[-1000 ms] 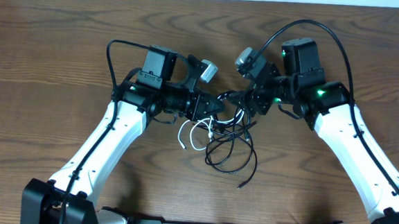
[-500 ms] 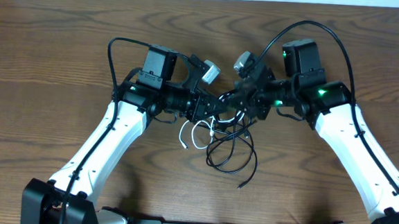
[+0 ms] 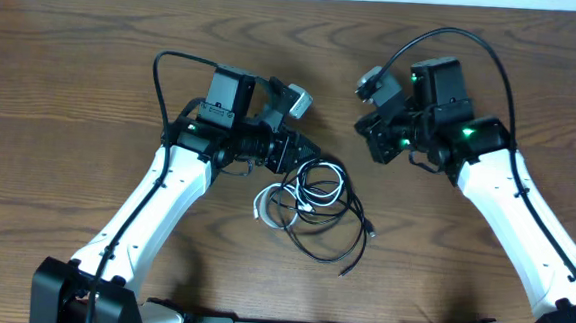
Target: Untangle cables
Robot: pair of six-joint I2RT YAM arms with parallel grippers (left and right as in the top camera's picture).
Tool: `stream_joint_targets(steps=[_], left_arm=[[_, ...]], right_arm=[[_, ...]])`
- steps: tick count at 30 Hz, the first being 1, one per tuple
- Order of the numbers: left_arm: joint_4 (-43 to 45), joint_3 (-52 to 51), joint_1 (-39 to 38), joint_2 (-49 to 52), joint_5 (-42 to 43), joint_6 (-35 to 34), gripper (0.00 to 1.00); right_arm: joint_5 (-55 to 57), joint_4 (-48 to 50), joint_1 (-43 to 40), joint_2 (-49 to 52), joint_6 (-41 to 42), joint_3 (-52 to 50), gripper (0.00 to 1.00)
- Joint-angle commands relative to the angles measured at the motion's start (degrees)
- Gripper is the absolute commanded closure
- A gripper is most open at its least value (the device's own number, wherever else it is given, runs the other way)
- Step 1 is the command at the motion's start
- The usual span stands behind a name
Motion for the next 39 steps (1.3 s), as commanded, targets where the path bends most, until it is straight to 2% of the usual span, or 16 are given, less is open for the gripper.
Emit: stream_joint_targets(steps=[1,4,7,8,9,10,13,15,18,21,25,30,32,34,37,39], left_arm=[[-3.93,0.92,0.09,-0.44,-6.25,0.35,0.73],[-5.64,0.92,0.09,-0.44,-9.05,0.33,0.92],[-5.6,0.92,0.11,-0.44,-9.09,0.35,0.92],[-5.6,0.92,0.09,-0.44,-9.66,0.33,0.92],[-5.77,0.92,0.09,-0.44,-11.63,0.31,0.91],[-6.62,0.92,0.09,-0.44,-15.89,-0.63,0.69],[-10.36,0.92,0.09,-0.44,-27.17,-9.14,0.51],[-11.08,0.61,0.07,-0.33,-27.43,-12.74,0.43],[-11.17,-0.31,-0.09,0.22,-26.38,-13.9,0.39],[-10.86,-1.49,-0.09,0.9,-26.36,-13.88,0.39],[-8.98,-2.58,-0.09,2.4,-20.81,-11.89,0.39],[-8.13,-2.64,-0.09,7.3,-20.17,-11.93,0.4],[-7.91,-2.64,-0.09,8.96,-18.14,-11.93,0.48],[-7.74,-2.64,-0.09,10.51,-17.29,-11.93,0.67],[-7.91,-2.64,-0.37,10.93,-16.35,-11.93,0.67],[-8.0,-2.64,-1.36,10.93,-14.78,-11.96,0.52]], right_arm=[[8.9,0.81,-5.38,-1.42,10.51,0.35,0.99],[12.0,-1.44,-12.31,-2.36,13.6,0.35,0.99],[16.72,-3.21,-13.62,-2.36,14.75,0.35,0.99],[14.23,-3.48,-13.6,-2.36,15.02,0.35,0.99],[2.97,-3.54,-13.0,-2.34,12.68,0.35,0.97],[-9.14,-4.09,-11.72,-2.14,7.78,0.31,0.8],[-11.82,-8.09,-8.31,-1.95,1.88,0.17,0.56],[-11.34,-9.6,-5.57,-1.18,0.15,-0.15,0.5],[-6.82,-9.55,-0.96,1.6,0.24,-0.98,0.49],[-3.65,-9.22,2.19,6.34,0.26,-1.07,0.56],[-3.69,-7.26,3.3,13.05,0.28,-1.07,0.56],[-4.55,-7.17,3.78,18.82,0.26,-1.16,0.6],[-4.44,-6.86,4.15,19.87,0.24,-1.18,0.61],[-4.09,-5.79,4.52,20.39,0.26,-1.2,0.71],[-4.07,-5.62,4.66,20.85,0.31,-1.31,0.66],[-4.11,-5.99,5.03,21.33,0.28,-1.73,0.63]])
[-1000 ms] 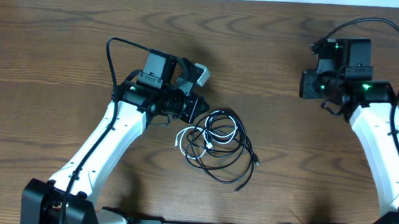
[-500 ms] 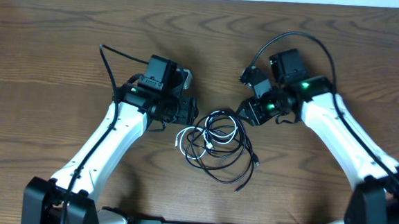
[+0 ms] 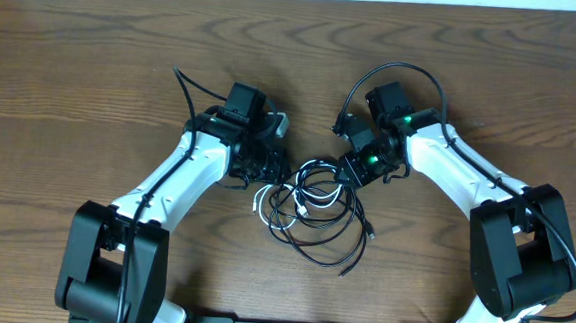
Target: Untangle cables
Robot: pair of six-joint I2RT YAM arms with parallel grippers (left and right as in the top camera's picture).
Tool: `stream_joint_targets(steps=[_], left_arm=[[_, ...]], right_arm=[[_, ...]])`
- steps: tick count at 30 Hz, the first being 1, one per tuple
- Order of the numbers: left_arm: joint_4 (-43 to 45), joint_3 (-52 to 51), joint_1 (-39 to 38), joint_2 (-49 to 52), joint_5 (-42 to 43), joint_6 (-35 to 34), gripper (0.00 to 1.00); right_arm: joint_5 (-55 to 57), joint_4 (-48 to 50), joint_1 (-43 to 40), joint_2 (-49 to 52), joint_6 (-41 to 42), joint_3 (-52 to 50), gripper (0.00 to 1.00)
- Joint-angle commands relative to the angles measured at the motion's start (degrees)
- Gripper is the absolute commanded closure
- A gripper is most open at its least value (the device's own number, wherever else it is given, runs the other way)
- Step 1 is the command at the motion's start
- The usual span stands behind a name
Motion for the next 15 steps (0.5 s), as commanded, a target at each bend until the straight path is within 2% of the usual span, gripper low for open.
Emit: stream_joint_targets(steps=[1,3,4,5,7,10,11,14,15], left_arm=[[-0.35,-0.74,-1.68,0.31,2.38,0.33,0.51],[-0.35,-0.74,-2.93,0.31,2.36,0.33,0.51],[-0.35,-0.74,-3.61,0.31,2.34,0.33,0.51],[-0.37,-0.74,-3.85,0.31,2.34,0.33,0.51],[-0.37,-0.74,-3.85,0.31,2.34,0.33,0.6],[-0.37,-0.74,-3.85,0.31,2.32,0.33,0.66],[-0.37,-0.74,-3.85,0.31,2.32,0.33,0.73],[-0.35,-0.74,-3.85,0.31,2.12,0.35,0.81],[-0.35,-0.74,-3.85,0.31,2.12,0.35,0.92]], right_arm=[[-0.31,0.02,1.05,1.4,-0.39,-1.01,0.63],[-0.31,0.44,1.31,1.4,-0.37,-1.27,0.66],[-0.31,0.68,1.31,1.4,-0.37,-1.33,0.7],[-0.28,0.59,1.31,1.4,-0.37,-1.36,0.82],[0.37,0.57,1.31,1.4,-0.17,-1.38,0.99],[3.32,0.63,1.09,1.4,2.54,-1.38,0.99],[5.25,0.66,0.96,1.4,4.22,-1.38,0.99],[6.34,1.18,0.7,1.4,5.66,-1.36,0.99],[6.67,1.64,0.33,1.36,6.99,-1.31,0.99]])
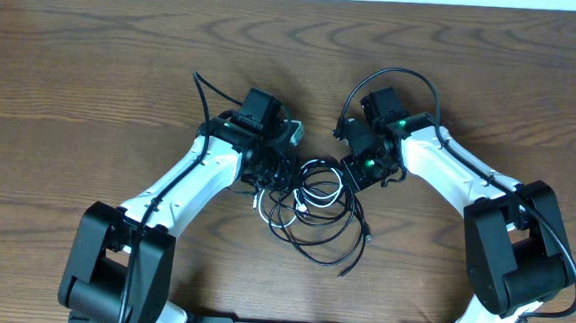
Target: Untangle cables
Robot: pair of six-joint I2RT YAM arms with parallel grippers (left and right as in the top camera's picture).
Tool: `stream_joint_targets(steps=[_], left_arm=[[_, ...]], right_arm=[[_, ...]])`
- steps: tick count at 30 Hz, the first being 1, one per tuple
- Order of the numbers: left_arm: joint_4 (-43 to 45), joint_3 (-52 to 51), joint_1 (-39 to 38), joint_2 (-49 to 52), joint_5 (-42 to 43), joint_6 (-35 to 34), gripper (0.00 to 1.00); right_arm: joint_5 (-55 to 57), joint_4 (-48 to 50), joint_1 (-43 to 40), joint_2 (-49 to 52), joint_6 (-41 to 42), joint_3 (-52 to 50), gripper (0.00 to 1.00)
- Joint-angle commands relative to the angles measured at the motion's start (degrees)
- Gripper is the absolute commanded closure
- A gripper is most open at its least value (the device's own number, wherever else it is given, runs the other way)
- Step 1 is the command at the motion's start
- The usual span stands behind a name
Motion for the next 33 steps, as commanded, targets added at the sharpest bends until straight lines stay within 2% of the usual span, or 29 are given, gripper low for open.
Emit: stream_joint_targets(steps=[1,6,11,15,16,17,19,22,24,27,29,33], left_arm=[[-0.15,-0.74,-0.13,0.31,0.5,0.15,0.92],[0.46,-0.66,0.79,0.28,-3.58,-0.33,0.93],[0.7,-0.48,2.58,0.28,-3.56,-0.31,0.92],[0.44,0.94,2.56,-1.09,-3.17,-0.31,0.93],[0.39,1.46,2.56,-1.99,-2.03,-0.28,0.93],[0.81,2.29,2.58,-4.48,1.53,-0.28,0.93],[1.14,3.87,2.58,-9.64,2.93,-0.31,0.93],[1.84,5.79,2.8,-17.09,1.42,-0.37,0.93],[4.83,6.14,3.13,-24.22,0.26,-2.75,0.93],[8.5,6.14,3.1,-32.52,0.31,-3.61,0.93],[9.27,6.14,3.1,-35.1,0.28,-3.58,0.92],[9.38,6.14,3.1,-36.72,0.98,-4.26,0.93]], right_arm=[[2.47,0.98,-1.07,0.48,4.5,-0.24,0.99],[2.97,0.9,-6.88,-2.25,7.37,-0.22,0.99],[5.4,0.26,-9.42,-15.45,7.39,-0.22,0.99],[6.99,0.44,-9.38,-21.73,7.37,-0.22,0.99],[4.24,0.39,-9.11,-22.29,7.32,-0.22,0.96],[-0.02,0.28,-9.11,-22.1,6.67,-0.26,0.79],[-4.37,0.35,-9.05,-20.52,4.98,-0.28,0.69],[-4.52,0.52,-8.04,-17.62,4.96,-0.28,0.67],[-4.52,1.05,-6.97,-14.8,4.72,-0.28,0.55],[-4.76,4.07,-4.98,-9.81,4.76,-0.28,0.52],[-6.08,5.03,-3.91,-8.57,4.76,-0.28,0.52],[-9.81,8.02,-1.6,-8.17,4.79,-0.28,0.42]])
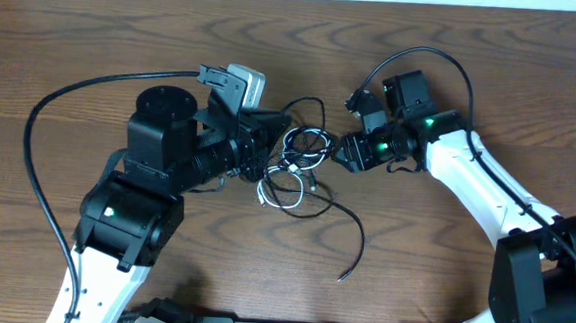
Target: Untangle cables
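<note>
A tangle of black and white cables (298, 167) hangs partly lifted off the wooden table (94, 59). One black loop (305, 110) stands up above the tangle. A black tail (355, 241) trails down to a plug near the front. My left gripper (272, 141), raised high toward the camera, is shut on the tangle's left side. At its right side is my right gripper (339, 151), which looks shut on a white strand (314, 138). The contact points are small and partly hidden by the fingers.
The left arm's own black supply cable (61, 98) arcs out over the table's left half. The right arm's supply cable (425, 55) loops above its wrist. A white wall strip runs along the far edge.
The left arm has risen high, with its gripper now above the table at the tangle's left. The bundle is pulled up and stretched, and the right gripper has shifted slightly up and right.
Both grippers first hung apart above the flat cable pile, the left one near its top left. Then both were low at the pile's two sides, and a little later closer in on it. Now the pile is lifted and drawn out between them.
</note>
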Robot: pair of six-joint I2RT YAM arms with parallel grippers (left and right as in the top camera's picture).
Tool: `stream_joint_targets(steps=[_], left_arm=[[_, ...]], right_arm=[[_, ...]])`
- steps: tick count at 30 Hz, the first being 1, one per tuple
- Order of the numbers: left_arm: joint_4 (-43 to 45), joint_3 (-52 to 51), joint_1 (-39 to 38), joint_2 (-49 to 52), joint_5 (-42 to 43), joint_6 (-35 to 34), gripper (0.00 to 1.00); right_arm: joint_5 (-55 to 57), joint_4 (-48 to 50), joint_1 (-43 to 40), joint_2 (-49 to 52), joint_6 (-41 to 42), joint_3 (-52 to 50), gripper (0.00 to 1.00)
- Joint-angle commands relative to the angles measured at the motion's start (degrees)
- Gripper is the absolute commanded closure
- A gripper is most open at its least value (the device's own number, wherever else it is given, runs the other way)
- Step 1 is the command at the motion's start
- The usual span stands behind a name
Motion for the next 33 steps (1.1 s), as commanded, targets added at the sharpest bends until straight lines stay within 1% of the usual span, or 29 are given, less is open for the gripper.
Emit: stream_joint_targets(steps=[1,2,6,11,20,25,28,33], left_arm=[[0.35,0.96,0.31,-0.31,0.31,-0.96,0.93],[0.33,0.96,0.31,-0.31,0.31,-0.96,0.92],[-0.59,0.94,0.31,-0.26,0.28,-0.92,0.92],[-1.66,0.92,0.31,-0.2,0.28,-0.92,0.93],[-2.71,0.87,0.31,0.24,0.26,-0.9,0.93],[-2.75,0.87,0.31,0.37,0.26,-0.9,0.92],[-2.99,0.87,0.31,0.5,0.28,-0.9,0.93],[-2.97,0.87,0.31,0.5,-0.15,-0.87,0.93]], right_arm=[[-2.32,1.81,1.66,0.17,-0.5,0.04,0.42],[-2.08,2.27,1.84,0.17,-0.5,0.04,0.42],[-0.37,2.67,2.99,0.5,-0.52,0.02,0.31],[1.97,2.82,3.82,0.5,-0.5,-0.42,0.29],[1.97,2.08,3.89,0.5,-0.5,-0.52,0.33],[1.97,1.84,3.89,0.5,-0.5,-0.52,0.33],[1.99,1.75,3.89,0.5,-0.5,-0.52,0.36],[1.97,1.73,3.91,0.5,-0.5,-0.52,0.36]])
